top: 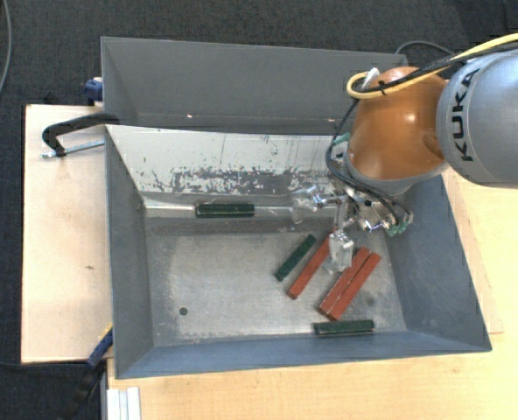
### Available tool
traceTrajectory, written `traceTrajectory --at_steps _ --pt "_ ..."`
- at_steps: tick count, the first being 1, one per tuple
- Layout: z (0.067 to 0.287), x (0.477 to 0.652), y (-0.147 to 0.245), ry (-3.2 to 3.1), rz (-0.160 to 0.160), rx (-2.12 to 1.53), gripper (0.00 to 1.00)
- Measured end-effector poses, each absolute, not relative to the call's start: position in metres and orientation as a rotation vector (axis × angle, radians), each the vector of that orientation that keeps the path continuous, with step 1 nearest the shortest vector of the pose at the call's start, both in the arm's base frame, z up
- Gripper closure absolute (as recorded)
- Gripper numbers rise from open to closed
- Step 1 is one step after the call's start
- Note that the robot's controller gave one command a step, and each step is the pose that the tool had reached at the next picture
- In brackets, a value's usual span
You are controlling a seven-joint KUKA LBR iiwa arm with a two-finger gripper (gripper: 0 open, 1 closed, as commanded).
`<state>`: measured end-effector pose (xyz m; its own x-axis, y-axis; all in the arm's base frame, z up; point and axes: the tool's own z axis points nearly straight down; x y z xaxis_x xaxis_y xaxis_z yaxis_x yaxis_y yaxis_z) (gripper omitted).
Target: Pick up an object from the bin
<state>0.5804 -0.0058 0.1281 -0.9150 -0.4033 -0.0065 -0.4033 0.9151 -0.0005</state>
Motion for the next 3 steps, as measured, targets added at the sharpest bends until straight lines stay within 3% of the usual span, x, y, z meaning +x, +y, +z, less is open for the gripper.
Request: traceTrajectory --at_steps 1,2,3 --pt "0.118 0.581 -0.001 3.000 0.000 -0.919 0.00" --pt "0.068 0.582 0.007 2.888 0.004 -1.243 0.00" --pt "0.071 0.581 -0.003 2.823 0.001 -1.373 1.00"
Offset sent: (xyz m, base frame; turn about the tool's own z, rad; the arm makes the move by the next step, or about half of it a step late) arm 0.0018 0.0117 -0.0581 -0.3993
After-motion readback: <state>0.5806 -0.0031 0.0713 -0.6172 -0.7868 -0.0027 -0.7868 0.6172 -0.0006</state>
